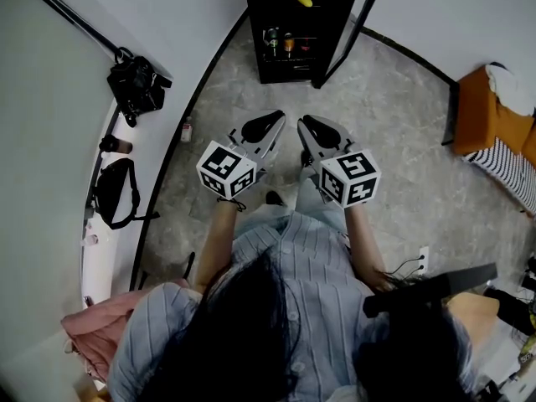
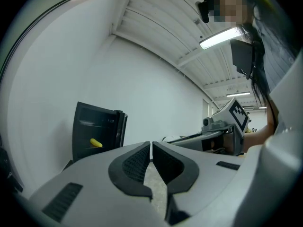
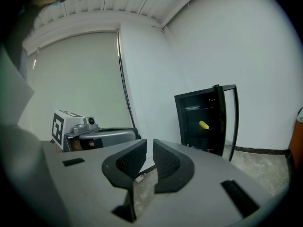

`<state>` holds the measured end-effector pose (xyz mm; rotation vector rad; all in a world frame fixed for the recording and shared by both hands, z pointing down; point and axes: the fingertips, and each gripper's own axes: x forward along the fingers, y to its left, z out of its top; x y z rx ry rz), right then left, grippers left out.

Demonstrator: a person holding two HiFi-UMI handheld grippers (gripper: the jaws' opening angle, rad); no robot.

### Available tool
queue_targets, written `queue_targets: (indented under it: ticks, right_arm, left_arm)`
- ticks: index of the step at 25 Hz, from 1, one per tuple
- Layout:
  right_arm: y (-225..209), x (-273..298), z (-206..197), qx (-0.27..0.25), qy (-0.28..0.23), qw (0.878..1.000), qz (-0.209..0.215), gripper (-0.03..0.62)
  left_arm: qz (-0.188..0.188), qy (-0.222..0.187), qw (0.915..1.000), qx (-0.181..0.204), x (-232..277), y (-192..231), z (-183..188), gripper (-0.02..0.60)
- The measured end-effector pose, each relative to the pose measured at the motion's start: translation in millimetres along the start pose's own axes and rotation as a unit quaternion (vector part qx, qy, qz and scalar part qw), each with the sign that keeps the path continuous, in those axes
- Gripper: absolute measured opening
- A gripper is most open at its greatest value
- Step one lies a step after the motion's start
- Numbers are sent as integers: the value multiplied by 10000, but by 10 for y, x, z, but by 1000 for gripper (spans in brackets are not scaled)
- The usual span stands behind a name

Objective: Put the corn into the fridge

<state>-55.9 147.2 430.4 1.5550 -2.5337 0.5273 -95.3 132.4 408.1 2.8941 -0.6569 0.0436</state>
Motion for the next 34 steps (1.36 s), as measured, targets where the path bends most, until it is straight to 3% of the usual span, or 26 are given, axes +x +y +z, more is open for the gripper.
queue_targets:
  ticks: [34]
  right_arm:
    - [-31,262,-70,-183,364,9992,34,35]
  left_arm:
    - [160,-5,9999,-48,-38,204,22,8]
